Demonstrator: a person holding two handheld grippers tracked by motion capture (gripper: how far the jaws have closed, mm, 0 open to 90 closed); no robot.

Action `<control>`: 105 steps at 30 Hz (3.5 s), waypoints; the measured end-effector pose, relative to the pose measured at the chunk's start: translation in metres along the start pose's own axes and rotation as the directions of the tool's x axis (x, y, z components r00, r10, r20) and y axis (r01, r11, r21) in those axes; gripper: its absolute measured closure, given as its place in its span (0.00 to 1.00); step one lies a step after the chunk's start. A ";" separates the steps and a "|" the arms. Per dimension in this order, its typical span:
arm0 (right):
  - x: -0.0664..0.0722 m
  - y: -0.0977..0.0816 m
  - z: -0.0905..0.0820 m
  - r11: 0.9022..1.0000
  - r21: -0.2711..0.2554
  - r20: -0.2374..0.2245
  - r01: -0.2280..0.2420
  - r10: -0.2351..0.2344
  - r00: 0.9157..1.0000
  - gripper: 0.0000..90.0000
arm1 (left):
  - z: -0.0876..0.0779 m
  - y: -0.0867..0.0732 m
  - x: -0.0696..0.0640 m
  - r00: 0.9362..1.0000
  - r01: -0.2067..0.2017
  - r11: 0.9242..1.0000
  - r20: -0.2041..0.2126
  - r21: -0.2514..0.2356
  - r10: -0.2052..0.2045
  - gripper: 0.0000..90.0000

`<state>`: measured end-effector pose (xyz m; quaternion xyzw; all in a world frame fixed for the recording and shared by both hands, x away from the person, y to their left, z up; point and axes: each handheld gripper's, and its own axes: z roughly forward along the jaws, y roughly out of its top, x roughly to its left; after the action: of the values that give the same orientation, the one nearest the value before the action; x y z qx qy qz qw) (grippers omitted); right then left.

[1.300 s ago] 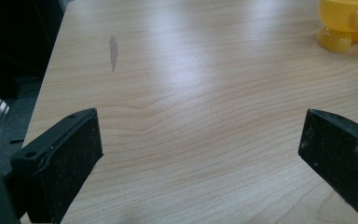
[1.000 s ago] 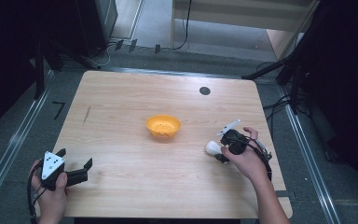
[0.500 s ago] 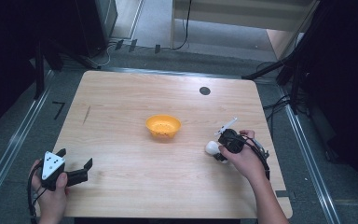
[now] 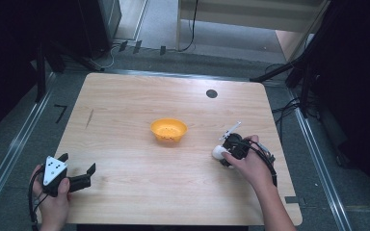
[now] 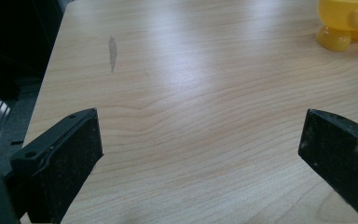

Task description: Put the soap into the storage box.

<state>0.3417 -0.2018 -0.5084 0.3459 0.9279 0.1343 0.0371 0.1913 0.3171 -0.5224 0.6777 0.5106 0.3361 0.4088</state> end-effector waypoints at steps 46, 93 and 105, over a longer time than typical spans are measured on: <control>-0.003 0.008 -0.011 0.991 -0.006 0.000 0.133 -0.133 0.991 0.56 | 0.000 0.000 0.000 1.000 0.001 1.000 0.005 -0.003 -0.001 0.00; 0.005 0.056 -0.032 0.948 -0.092 0.016 0.305 -0.304 0.952 0.56 | 0.000 0.000 0.000 1.000 -0.002 1.000 0.005 -0.002 0.002 0.00; 0.009 0.072 -0.036 0.930 -0.108 0.021 0.351 -0.350 0.936 0.56 | 0.000 0.000 0.000 1.000 -0.001 1.000 0.008 -0.003 0.001 0.00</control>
<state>0.3741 -0.1516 -0.4539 0.1723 0.9659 0.1763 0.0799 0.1912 0.3174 -0.5224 0.6788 0.5080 0.3344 0.4115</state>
